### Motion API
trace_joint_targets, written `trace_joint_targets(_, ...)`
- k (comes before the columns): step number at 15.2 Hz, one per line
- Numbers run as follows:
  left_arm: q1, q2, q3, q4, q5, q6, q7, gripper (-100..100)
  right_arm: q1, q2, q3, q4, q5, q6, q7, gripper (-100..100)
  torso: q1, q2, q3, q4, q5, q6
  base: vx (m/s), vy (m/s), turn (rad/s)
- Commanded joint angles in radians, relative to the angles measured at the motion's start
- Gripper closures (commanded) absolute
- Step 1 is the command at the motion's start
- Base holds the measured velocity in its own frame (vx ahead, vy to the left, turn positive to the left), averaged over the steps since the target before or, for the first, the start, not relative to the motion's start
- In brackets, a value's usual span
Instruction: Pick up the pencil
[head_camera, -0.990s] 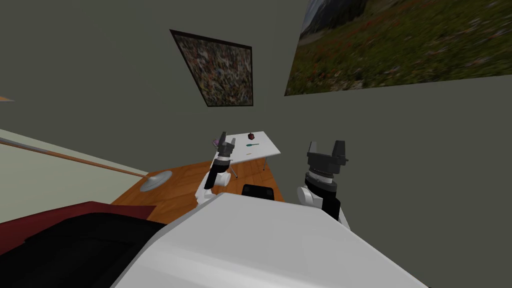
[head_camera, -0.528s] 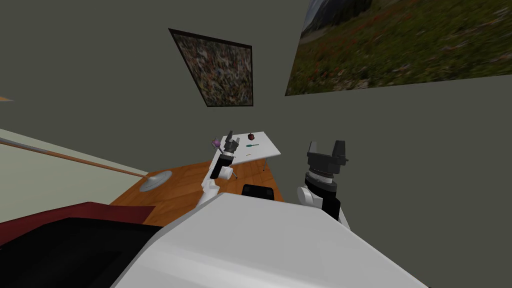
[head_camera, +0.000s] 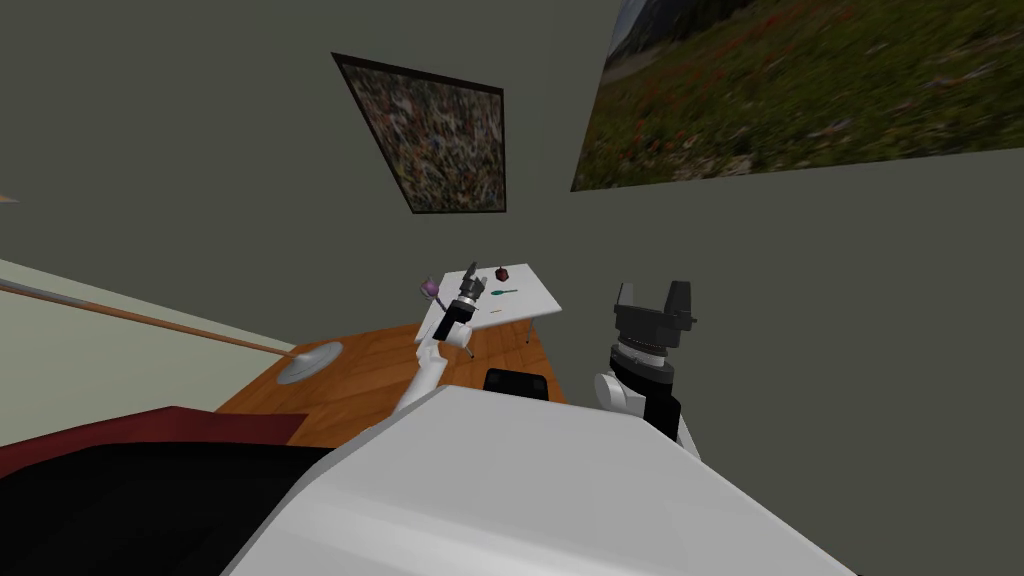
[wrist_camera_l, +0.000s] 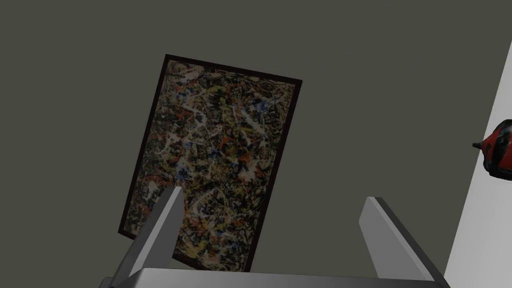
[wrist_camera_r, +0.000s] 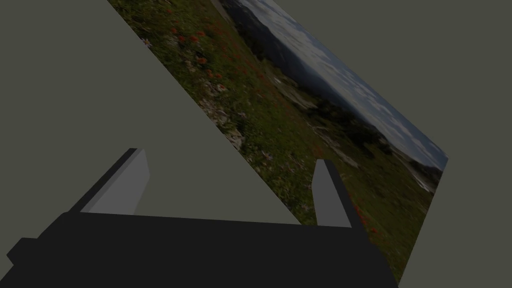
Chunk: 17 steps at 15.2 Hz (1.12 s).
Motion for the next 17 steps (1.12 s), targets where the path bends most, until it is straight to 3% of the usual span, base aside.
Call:
trace_joint_targets(1,-0.05,0.004,-0.008,0.05,0.012,0.05,0.016,-100,0.0,0.0,0.0,0.0,0.0,0.0,0.0,0,0.0,0.0,0.0,0.0,0.0,0.0,0.037,-0.013,0.011)
trace_joint_targets(3,-0.069,0.004,-0.008,0.063,0.012,0.079,0.016,-100,0.0,0.0,0.0,0.0,0.0,0.0,0.0,0,0.0,-0.001,0.0,0.0,0.0,0.0,0.033,-0.009,0.002)
trace_joint_targets(4,-0.112,0.005,-0.015,0.105,0.023,0.113,0.028,-100,0.0,0.0,0.0,0.0,0.0,0.0,0.0,0,0.0,0.0,0.0,0.0,0.0,0.0,0.028,-0.012,0.003)
trace_joint_targets(6,-0.116,0.005,-0.015,0.107,0.023,0.134,0.028,-100,0.0,0.0,0.0,0.0,0.0,0.0,0.0,0,0.0,0.0,0.0,0.0,0.0,0.0,0.029,-0.01,0.001)
trace_joint_targets(7,-0.158,0.005,-0.024,0.145,0.034,0.173,0.041,-100,0.0,0.0,0.0,0.0,0.0,0.0,0.0,0,0.0,0.0,0.0,0.0,0.0,0.0,0.029,-0.01,0.006)
trace_joint_targets(10,-0.212,0.004,-0.032,0.195,0.048,0.239,0.054,-100,0.0,0.0,0.0,0.0,0.0,0.0,0.0,0,0.0,0.0,0.0,0.0,0.0,0.0,0.039,-0.013,0.001)
trace_joint_targets(11,-0.212,0.004,-0.032,0.205,0.048,0.248,0.054,-100,0.0,0.0,0.0,0.0,0.0,0.0,0.0,0,0.0,-0.001,0.0,0.0,0.0,0.0,0.034,-0.012,0.0)
trace_joint_targets(12,-0.253,0.003,-0.042,0.237,0.063,0.28,0.068,-100,0.0,0.0,0.0,0.0,0.0,0.0,0.0,0,0.0,0.0,0.0,0.0,0.0,0.0,0.032,-0.013,-0.001)
trace_joint_targets(14,-0.261,0.003,-0.042,0.258,0.063,0.308,0.068,-100,0.0,0.0,0.0,0.0,0.0,0.0,0.0,0,0.0,0.0,0.0,0.0,0.0,0.0,0.028,-0.012,-0.003)
trace_joint_targets(15,-0.309,0.001,-0.052,0.295,0.079,0.345,0.082,-100,0.0,0.0,0.0,0.0,0.0,0.0,0.0,0,0.0,0.0,0.0,0.0,0.0,0.0,0.029,-0.014,-0.001)
trace_joint_targets(17,-0.31,0.001,-0.052,0.314,0.079,0.369,0.082,-100,0.0,0.0,0.0,0.0,0.0,0.0,0.0,0,0.0,0.0,0.0,0.0,0.0,0.0,0.028,-0.013,-0.004)
